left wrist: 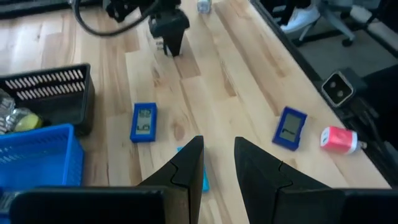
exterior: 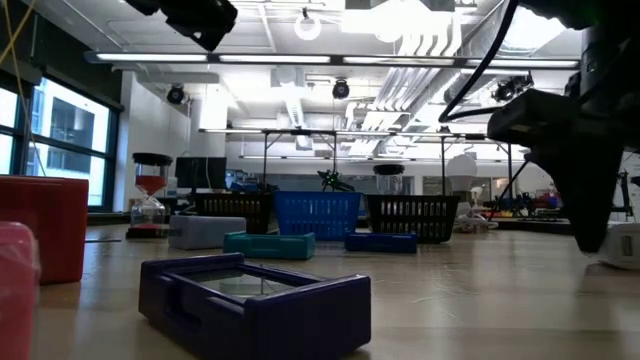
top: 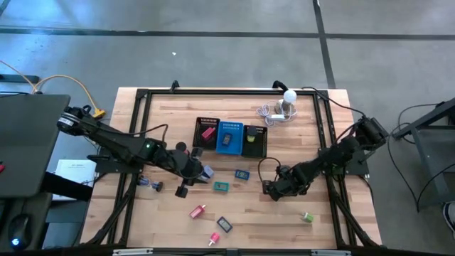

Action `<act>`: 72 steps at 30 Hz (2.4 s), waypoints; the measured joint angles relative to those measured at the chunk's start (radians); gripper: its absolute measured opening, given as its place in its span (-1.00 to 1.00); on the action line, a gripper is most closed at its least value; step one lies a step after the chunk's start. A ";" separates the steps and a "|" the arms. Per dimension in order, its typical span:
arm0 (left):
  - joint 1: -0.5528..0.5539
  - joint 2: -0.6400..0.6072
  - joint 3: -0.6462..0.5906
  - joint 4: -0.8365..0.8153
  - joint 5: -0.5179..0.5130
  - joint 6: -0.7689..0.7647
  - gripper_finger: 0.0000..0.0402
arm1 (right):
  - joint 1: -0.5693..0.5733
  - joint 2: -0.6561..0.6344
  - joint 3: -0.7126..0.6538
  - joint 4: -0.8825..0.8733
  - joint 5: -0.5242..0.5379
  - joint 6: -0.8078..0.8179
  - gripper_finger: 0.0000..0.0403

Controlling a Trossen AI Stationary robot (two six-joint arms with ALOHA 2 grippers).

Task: Pick & Place Office items
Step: Put the white charger adapter into the left black bin

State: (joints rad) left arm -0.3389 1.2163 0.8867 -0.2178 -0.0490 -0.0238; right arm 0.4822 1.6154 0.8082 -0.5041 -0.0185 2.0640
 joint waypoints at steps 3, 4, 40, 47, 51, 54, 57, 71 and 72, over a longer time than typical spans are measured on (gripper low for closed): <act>0.000 0.000 0.000 0.005 0.000 0.015 -0.58 | 0.000 0.000 -0.001 -0.007 -0.006 -0.021 -0.16; 0.000 0.000 0.000 0.005 0.000 0.030 -0.58 | 0.000 0.000 -0.002 -0.009 -0.009 -0.030 -0.25; 0.017 0.185 -0.001 0.208 0.000 -0.012 -0.58 | 0.098 -0.053 0.223 0.287 0.625 -1.037 -0.41; 0.005 0.180 0.000 0.290 0.018 -0.133 -0.58 | 0.070 -0.053 0.222 0.409 0.653 -1.358 -0.41; 0.002 0.179 0.000 0.334 -0.018 -0.093 -0.58 | 0.049 -0.053 0.222 0.448 0.628 -1.460 -0.41; -0.011 0.179 0.000 0.339 -0.093 -0.017 -0.56 | 0.040 -0.053 0.222 0.460 0.615 -1.507 -0.41; -0.031 0.179 0.000 0.339 -0.171 0.068 -0.50 | 0.038 -0.053 0.222 0.473 0.614 -1.528 -0.41; -0.228 0.240 0.000 0.564 -0.625 0.844 -0.28 | -0.010 -0.053 0.222 0.683 0.403 -1.538 -0.41; -0.236 0.253 0.000 0.609 -0.651 0.879 -0.28 | -0.017 -0.053 0.222 0.690 0.392 -1.538 -0.41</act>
State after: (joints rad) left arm -0.5751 1.4695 0.8864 0.3912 -0.6999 0.8551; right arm 0.4652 1.5620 1.0298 0.1858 0.3730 0.5263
